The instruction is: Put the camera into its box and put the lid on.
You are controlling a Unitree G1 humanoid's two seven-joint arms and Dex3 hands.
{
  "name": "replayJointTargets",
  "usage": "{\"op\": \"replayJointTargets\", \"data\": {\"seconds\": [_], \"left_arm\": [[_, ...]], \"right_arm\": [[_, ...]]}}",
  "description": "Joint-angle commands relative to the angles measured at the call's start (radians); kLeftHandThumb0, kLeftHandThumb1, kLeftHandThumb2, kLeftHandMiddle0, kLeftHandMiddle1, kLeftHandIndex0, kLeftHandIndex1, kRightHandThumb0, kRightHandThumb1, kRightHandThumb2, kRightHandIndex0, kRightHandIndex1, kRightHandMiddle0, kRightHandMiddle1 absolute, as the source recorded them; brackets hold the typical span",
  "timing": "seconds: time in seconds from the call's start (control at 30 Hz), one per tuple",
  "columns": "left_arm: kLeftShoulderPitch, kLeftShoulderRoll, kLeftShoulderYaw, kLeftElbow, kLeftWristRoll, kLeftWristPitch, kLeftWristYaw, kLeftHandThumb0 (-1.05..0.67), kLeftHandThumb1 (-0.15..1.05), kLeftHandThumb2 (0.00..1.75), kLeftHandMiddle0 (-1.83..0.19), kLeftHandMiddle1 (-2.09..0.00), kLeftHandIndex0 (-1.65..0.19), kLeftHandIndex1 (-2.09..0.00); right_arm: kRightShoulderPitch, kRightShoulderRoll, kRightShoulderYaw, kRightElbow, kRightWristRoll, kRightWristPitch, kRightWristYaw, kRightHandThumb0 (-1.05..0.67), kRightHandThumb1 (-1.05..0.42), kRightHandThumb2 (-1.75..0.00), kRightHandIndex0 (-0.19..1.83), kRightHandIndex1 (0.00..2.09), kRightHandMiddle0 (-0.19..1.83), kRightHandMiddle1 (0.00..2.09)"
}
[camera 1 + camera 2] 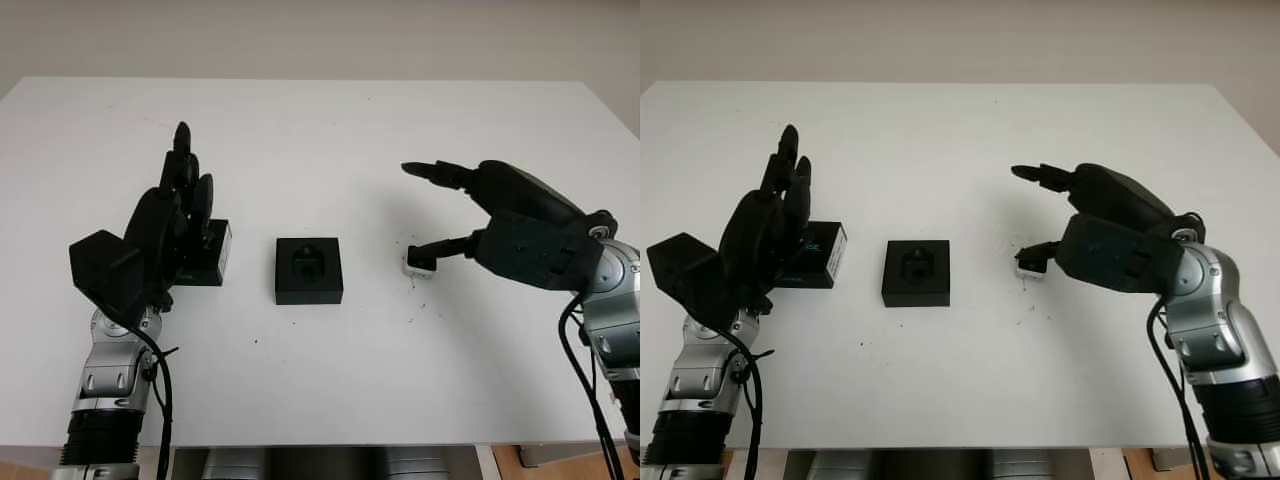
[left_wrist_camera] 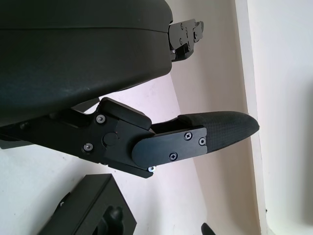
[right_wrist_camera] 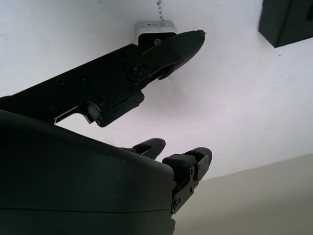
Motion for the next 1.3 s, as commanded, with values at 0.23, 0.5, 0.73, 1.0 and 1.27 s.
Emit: {"op": "replayJointTargets", "data": {"seconds": [0.23, 0.5, 0.73, 1.0, 1.27], "left_arm": [[-0.005, 0.011, 0.003, -0.012, 0.001, -0.002, -0.009, -0.81, 1.05, 0.64, 0.19, 0.00, 0.19, 0.00], [-0.012, 0.016, 0.002, -0.010, 0.004, 0.000, -0.013, -0.82, 1.05, 0.64, 0.19, 0.00, 0.19, 0.00], [-0.004, 0.016, 0.006, -0.026, -0.008, 0.016, -0.014, -0.82, 1.05, 0.62, 0.19, 0.00, 0.19, 0.00], [-0.002, 0.024, 0.007, -0.032, -0.008, 0.025, -0.012, -0.83, 1.05, 0.60, 0.19, 0.00, 0.19, 0.00], [-0.003, 0.027, 0.008, -0.033, -0.009, 0.029, -0.015, -0.84, 1.05, 0.59, 0.19, 0.00, 0.19, 0.00]], "right_arm": [[0.036, -0.022, 0.021, -0.008, -0.086, -0.037, -0.033, -0.63, -0.83, -0.06, -0.01, 1.20, 0.47, 0.11], [-0.021, -0.055, 0.046, -0.039, -0.122, -0.005, 0.089, -0.67, -0.85, -0.05, -0.06, 1.10, 0.06, 0.95], [-0.060, -0.076, 0.076, -0.019, -0.136, -0.041, 0.149, -0.65, -0.83, -0.05, -0.19, 1.66, 0.07, 0.90], [-0.072, -0.100, 0.114, -0.014, -0.199, -0.071, 0.171, -0.66, -0.86, -0.06, -0.19, 1.60, -0.01, 1.12], [-0.045, -0.108, 0.129, -0.008, -0.287, -0.126, 0.103, -0.68, -0.86, -0.05, -0.11, 1.54, 0.09, 0.99]]}}
